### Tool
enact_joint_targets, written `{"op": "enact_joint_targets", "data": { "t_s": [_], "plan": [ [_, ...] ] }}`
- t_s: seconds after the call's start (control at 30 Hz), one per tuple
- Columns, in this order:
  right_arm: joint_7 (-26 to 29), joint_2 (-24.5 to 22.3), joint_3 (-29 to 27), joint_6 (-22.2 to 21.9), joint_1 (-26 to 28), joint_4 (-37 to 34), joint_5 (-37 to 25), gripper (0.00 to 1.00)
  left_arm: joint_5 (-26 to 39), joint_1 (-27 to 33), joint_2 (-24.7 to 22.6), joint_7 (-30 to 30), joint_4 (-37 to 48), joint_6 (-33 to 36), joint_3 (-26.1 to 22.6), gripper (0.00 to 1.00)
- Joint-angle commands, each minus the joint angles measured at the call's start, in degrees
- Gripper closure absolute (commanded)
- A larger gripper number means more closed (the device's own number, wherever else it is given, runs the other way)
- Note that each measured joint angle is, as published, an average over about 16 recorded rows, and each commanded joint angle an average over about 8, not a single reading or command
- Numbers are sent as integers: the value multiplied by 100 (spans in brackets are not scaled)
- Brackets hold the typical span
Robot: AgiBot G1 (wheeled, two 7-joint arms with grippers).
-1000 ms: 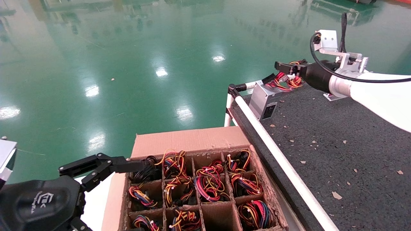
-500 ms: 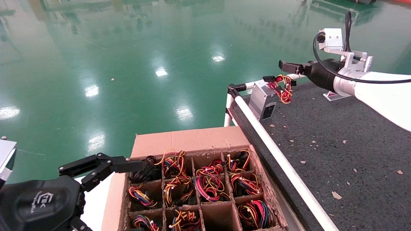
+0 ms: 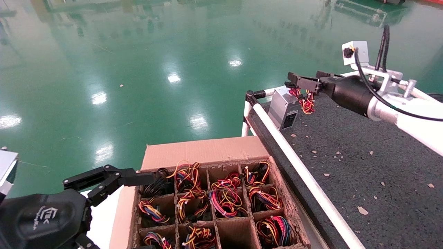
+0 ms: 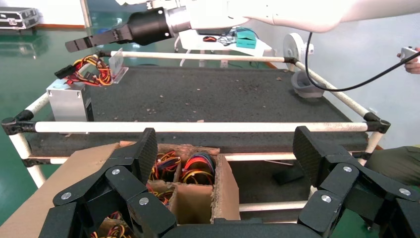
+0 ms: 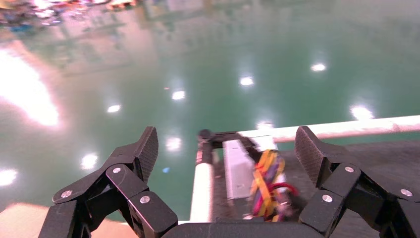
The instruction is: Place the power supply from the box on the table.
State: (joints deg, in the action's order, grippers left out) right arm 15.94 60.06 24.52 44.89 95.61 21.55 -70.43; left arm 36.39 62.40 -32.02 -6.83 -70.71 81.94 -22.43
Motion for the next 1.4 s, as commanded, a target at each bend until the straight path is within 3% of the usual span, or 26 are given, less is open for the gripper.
{"op": "enact_joint_targets", "data": {
  "t_s": [0.03, 1.4],
  "plan": [
    [-24, -115, -39, 188, -156, 239, 131, 0, 0, 0, 0, 0, 0, 0, 0, 0],
    [-508, -2453, -833, 4001, -3337, 5104, 2800, 0, 0, 0, 0, 0, 0, -1, 0, 0]
  ]
}}
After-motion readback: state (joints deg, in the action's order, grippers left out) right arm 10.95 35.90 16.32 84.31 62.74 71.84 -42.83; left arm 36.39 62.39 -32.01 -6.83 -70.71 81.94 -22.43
